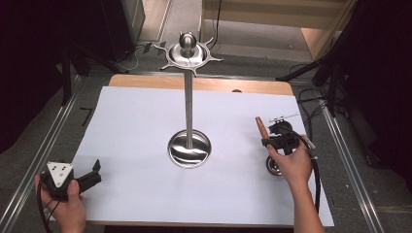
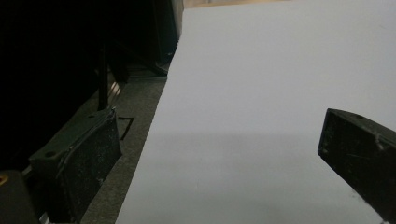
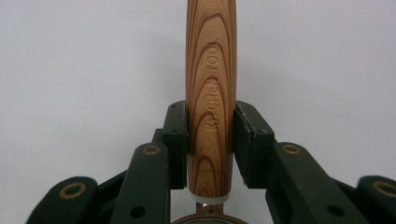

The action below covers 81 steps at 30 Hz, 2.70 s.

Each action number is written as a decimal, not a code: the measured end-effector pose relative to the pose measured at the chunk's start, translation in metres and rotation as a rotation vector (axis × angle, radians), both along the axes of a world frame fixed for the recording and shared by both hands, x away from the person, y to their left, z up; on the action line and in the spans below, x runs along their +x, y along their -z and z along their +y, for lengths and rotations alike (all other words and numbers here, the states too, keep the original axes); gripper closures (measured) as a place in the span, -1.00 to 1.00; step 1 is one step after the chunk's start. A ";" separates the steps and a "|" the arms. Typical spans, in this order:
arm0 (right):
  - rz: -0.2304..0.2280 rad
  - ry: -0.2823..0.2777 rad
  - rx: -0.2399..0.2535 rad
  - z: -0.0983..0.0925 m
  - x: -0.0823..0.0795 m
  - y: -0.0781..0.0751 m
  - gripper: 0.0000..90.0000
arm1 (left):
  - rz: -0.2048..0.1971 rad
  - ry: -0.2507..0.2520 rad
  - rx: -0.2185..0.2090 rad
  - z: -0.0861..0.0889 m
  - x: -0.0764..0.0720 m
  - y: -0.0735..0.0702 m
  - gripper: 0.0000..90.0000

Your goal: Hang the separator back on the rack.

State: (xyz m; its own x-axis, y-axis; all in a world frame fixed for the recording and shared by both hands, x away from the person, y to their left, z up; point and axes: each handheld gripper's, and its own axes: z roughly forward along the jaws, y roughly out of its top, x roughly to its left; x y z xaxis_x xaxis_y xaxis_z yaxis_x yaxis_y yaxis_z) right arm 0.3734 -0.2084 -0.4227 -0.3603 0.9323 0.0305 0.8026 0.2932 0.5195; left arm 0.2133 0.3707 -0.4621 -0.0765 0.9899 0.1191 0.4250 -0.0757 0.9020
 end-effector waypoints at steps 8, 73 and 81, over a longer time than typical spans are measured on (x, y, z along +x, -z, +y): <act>-0.193 -0.018 0.115 0.004 -0.018 -0.015 0.55 | 0.000 0.001 0.000 0.000 0.000 0.000 -0.99; -0.862 -0.209 0.499 0.089 -0.091 -0.117 0.54 | 0.002 0.001 0.001 0.000 0.000 0.000 -0.99; -0.913 -0.264 0.575 0.086 -0.080 -0.130 0.54 | 0.002 0.001 0.000 0.000 0.000 0.000 -0.99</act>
